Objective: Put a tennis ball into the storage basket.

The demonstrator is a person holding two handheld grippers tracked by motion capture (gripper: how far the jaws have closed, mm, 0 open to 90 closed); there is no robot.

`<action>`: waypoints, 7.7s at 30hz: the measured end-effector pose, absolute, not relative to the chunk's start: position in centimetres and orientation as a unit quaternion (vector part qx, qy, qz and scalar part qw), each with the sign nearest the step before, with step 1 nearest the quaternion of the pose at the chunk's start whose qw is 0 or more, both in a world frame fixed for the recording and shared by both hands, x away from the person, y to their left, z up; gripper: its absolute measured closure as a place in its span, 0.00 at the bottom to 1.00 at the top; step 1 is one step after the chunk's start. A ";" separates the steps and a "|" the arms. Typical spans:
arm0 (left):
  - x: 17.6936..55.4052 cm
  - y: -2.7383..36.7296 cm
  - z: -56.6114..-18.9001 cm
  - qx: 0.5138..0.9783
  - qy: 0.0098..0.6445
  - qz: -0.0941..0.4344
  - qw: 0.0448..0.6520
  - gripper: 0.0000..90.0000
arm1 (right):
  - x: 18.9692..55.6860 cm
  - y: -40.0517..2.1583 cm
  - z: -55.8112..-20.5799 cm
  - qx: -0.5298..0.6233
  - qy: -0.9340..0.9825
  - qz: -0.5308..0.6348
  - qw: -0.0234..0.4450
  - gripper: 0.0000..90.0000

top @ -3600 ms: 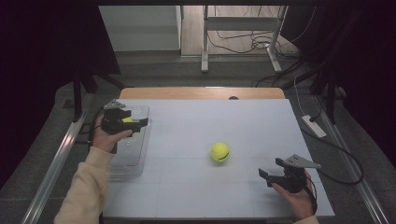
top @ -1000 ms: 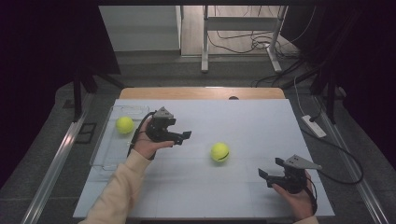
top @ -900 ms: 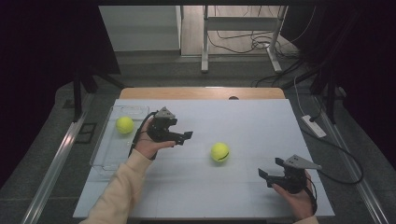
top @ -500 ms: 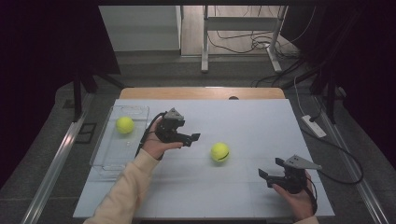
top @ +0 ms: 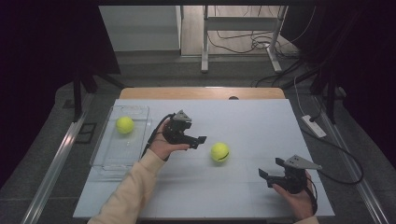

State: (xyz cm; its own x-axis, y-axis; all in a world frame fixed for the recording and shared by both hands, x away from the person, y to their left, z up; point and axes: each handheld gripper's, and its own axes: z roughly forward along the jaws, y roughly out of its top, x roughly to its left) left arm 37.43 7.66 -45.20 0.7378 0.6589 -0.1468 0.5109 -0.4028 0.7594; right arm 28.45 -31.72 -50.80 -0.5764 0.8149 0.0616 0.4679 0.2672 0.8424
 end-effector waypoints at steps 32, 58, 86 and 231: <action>36.9 4.7 -45.7 0.850 0.319 0.065 0.414 0.14 | 28.4 -31.8 -50.8 0.415 0.772 0.439 0.198 0.15; 36.4 2.6 -45.9 0.862 0.296 0.049 0.409 0.12 | 28.4 -31.8 -50.8 0.416 0.772 0.438 0.199 0.15; 37.6 -0.1 -48.5 0.883 0.298 0.036 0.361 0.08 | 28.4 -31.9 -50.8 0.417 0.772 0.437 0.198 0.15; 35.5 7.6 -46.0 0.828 0.345 0.110 0.428 0.30 | 28.0 -31.2 -50.5 0.414 0.771 0.439 0.203 0.15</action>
